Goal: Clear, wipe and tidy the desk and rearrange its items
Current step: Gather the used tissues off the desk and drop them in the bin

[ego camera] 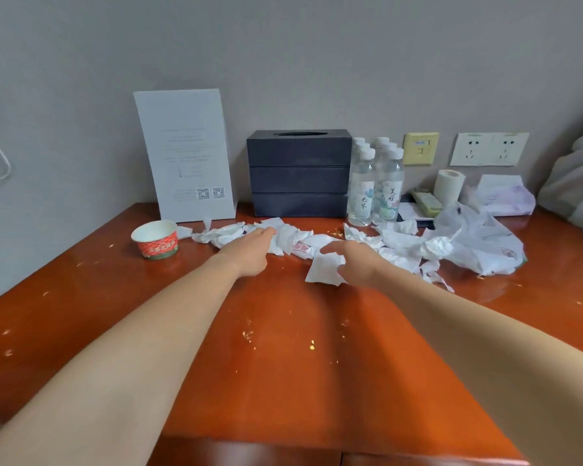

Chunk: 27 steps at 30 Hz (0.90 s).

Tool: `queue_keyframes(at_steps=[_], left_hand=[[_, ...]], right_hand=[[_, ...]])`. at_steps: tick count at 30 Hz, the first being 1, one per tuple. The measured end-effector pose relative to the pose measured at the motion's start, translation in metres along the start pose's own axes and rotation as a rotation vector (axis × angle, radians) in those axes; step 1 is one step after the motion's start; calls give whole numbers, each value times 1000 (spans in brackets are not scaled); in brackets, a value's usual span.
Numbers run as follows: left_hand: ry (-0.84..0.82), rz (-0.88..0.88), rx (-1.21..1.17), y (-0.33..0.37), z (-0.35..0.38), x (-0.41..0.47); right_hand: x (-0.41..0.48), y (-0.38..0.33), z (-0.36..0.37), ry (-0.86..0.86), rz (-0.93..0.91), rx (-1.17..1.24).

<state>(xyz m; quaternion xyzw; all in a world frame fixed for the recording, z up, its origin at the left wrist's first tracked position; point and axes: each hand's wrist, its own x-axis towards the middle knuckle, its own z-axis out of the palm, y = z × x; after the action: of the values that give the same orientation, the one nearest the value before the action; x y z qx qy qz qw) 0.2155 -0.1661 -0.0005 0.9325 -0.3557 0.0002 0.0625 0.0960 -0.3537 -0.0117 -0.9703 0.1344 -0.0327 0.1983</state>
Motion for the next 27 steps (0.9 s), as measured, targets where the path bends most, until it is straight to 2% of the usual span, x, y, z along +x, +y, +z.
queue_keyframes(at_steps=[7,13,18,27], left_hand=[[-63,52,-2,-16,27,63],[-40,71,32,-25,38,79],[-26,60,-8,-30,33,66],[71,33,-48,-17,39,-16]], right_hand=[[57,9,21,-56,-61,-54],[70,13,30,-69,-64,-35],[53,13,25,3,-24,-67],[-23,-2,38,194,26,-170]])
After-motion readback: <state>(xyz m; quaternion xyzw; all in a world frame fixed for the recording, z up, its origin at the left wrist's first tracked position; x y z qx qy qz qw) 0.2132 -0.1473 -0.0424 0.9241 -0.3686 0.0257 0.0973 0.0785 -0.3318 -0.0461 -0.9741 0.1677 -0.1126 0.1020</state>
